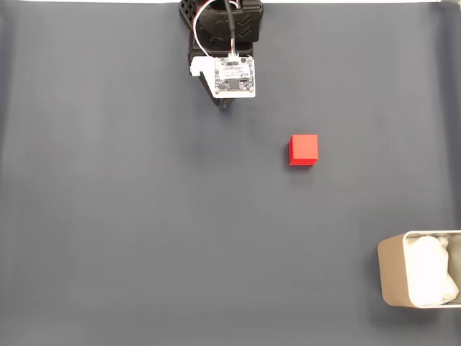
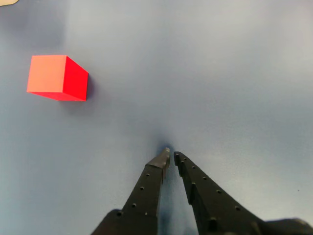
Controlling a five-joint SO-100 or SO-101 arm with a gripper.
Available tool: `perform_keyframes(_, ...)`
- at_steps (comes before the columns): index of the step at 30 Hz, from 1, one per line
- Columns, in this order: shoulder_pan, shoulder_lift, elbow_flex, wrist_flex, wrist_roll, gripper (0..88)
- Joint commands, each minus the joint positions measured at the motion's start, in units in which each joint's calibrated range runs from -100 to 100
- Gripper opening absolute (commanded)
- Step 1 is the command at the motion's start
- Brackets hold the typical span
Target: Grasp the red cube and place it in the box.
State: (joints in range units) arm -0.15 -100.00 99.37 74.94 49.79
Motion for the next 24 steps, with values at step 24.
perform_keyframes(24,0.43,27.56,-39.88,-19.28,-0.2,0.0)
